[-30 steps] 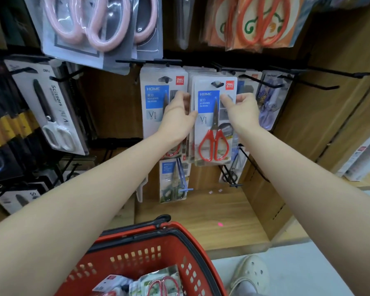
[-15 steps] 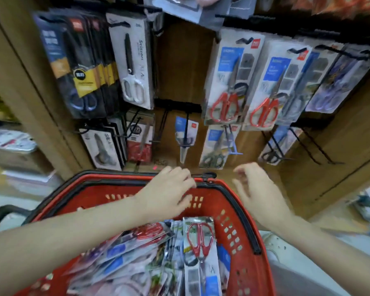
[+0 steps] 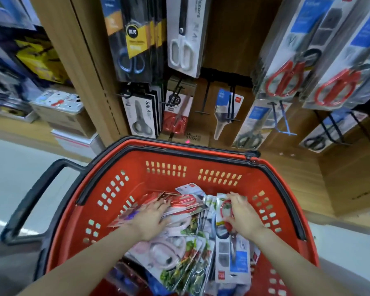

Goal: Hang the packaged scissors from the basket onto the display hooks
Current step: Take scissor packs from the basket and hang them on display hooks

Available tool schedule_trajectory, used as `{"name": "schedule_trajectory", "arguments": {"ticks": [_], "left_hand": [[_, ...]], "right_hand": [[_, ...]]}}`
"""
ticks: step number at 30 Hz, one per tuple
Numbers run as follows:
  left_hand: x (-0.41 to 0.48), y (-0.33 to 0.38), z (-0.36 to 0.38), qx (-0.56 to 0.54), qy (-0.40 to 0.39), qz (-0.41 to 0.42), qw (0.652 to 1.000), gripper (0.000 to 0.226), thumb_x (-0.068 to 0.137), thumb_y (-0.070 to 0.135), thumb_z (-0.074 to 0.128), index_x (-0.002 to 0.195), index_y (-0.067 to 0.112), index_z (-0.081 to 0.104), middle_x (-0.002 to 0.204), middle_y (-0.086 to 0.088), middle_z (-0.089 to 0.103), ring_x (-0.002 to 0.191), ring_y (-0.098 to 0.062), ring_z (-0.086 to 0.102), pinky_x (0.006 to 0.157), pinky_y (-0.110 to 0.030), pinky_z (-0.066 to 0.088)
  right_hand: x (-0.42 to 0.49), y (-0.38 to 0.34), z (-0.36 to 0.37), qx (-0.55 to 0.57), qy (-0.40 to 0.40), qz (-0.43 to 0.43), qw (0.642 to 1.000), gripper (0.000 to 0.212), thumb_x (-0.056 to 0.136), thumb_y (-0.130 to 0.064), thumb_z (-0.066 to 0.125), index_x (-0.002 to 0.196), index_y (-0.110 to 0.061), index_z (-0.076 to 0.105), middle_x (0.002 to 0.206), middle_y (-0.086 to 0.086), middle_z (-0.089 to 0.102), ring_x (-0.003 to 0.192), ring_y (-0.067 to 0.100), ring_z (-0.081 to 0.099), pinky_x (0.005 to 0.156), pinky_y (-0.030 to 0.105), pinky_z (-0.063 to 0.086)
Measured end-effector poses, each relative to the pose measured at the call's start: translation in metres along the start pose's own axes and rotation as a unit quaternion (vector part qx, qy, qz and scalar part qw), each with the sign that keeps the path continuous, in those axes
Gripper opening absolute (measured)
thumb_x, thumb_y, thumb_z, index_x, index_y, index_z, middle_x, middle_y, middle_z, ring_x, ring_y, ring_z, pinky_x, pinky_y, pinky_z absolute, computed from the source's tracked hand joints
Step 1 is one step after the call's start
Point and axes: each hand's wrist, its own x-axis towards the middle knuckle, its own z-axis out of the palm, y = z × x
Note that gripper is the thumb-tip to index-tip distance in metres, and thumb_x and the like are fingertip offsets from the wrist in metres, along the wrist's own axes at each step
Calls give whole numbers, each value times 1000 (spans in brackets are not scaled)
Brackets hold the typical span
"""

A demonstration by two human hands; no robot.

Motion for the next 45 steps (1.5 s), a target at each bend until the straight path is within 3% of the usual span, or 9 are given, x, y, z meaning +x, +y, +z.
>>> {"name": "schedule_trajectory", "arguments": {"ticks": [4,13,23,28,33,36,39,42,45], "left_hand": [[-2,3,6,-18,12,-1,1000,51,103,36,30,151,23,18,158,4,17,144,-13,18,115,-29,8],[-18,-12,12,-101,27,56,993,49,97,14,49,143,26,37,153,6,31,139,-11,29,114,-24,20],[-36,-5,2,-123,-13,46,991,48,97,25,51,143,25,39,155,8,25,141,-9,25,112,-20,18],[-44,22,-3,-181,23,20,983,39,100,26,44,137,17,43,146,-1,37,132,-16,39,107,-24,31],[-59,65,-14,-460,131,-65,876,31,99,27,45,126,11,43,117,-1,50,83,-5,55,56,-5,43],[-66,78,-23,-621,85,-85,774,38,95,45,46,120,17,46,118,-2,58,103,-17,60,75,-20,49],[-74,92,-42,-749,109,-51,652,37,93,43,50,115,13,50,112,-6,65,105,-20,63,98,-37,46],[-79,97,-68,-804,200,-13,560,28,96,27,53,115,6,51,105,-7,71,96,-20,68,82,-36,52],[-83,94,-83,-766,270,-6,583,15,96,10,50,106,14,60,102,-4,72,96,-27,67,78,-42,54]], "right_hand": [[12,3,-4,-46,-5,29,999,83,81,-40,70,145,-11,26,145,6,35,139,21,28,117,32,18],[-5,-15,-48,-62,-12,20,998,47,81,-54,65,111,-22,49,103,-1,66,94,20,64,66,28,38],[-65,-40,-122,-120,115,-15,986,41,92,-48,50,125,-24,44,109,4,67,104,27,61,76,33,41],[-91,-42,-131,28,164,13,986,40,92,-36,56,124,-18,43,114,10,65,106,34,60,83,37,44],[-108,-51,-133,221,333,37,916,28,94,-23,57,114,-13,39,95,-2,57,89,20,58,78,32,45],[-111,-58,-123,362,362,71,856,27,94,-23,56,111,-16,36,104,0,55,88,8,58,77,15,47],[-109,-62,-92,492,288,125,812,36,92,-34,58,119,-14,45,118,4,56,106,18,58,97,38,48],[-113,-71,-64,599,160,137,773,29,92,-29,58,115,-14,51,113,9,64,98,26,64,95,52,48],[-122,-87,-38,593,19,108,797,32,92,-24,57,121,-10,54,111,10,68,95,24,69,92,42,53]]}}
